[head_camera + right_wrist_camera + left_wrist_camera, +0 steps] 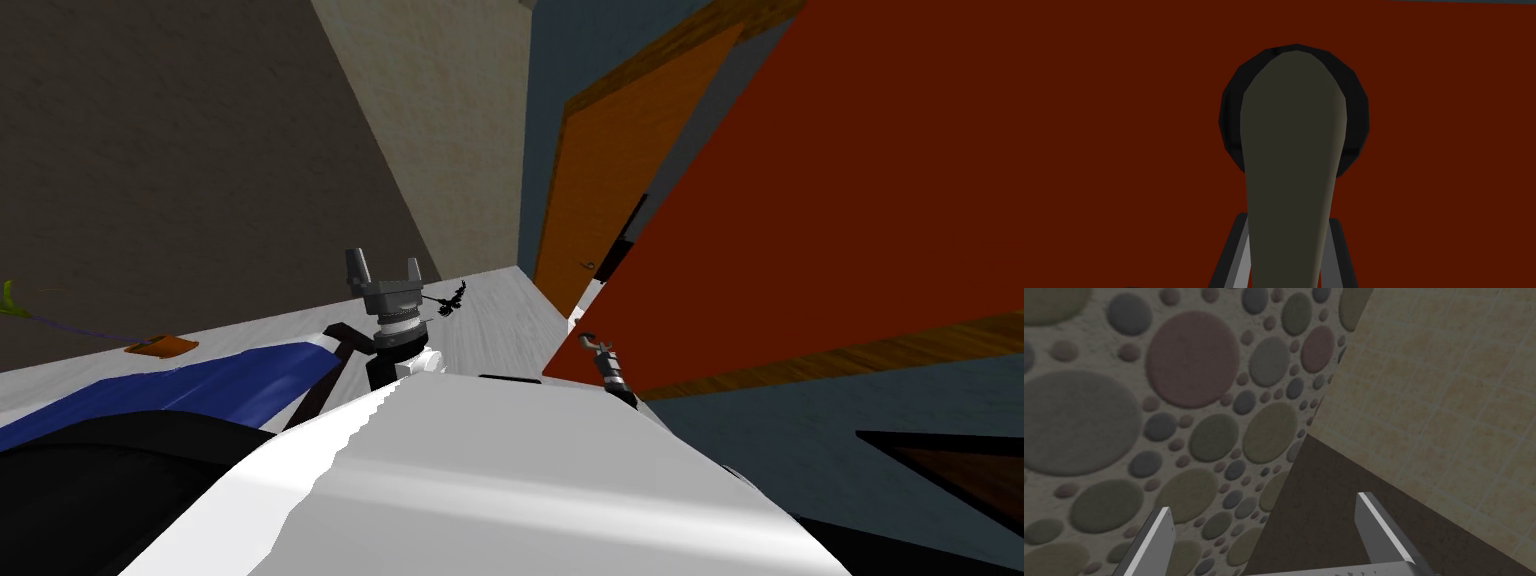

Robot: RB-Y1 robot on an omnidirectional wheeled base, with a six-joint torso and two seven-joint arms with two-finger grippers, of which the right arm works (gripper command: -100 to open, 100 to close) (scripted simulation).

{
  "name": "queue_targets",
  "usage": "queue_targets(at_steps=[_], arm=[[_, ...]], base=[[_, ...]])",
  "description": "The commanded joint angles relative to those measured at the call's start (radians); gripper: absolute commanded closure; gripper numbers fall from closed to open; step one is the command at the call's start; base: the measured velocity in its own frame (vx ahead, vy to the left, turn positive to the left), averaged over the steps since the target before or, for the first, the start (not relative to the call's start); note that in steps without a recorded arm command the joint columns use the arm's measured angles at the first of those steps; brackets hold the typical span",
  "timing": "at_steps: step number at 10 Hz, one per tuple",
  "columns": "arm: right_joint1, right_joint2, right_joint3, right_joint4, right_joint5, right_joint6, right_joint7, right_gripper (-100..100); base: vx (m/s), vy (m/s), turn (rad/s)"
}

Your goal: Pull the door open

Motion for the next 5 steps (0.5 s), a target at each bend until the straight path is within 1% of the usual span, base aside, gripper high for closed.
queue_targets(at_steps=[1, 3, 5], arm=[[-0.017, 0.014, 0.016, -0.016, -0.014, 0.022, 0.017, 100], [-0.034, 0.017, 0.026, -0.016, -0.031, 0.040, 0.028, 100], [-0.047, 0.020, 0.034, -0.017, -0.044, 0.054, 0.037, 100]], base=[[-0.192, -0.083, 0.176], [-0.197, -0.066, 0.117], [-0.169, -0.060, 0.076]])
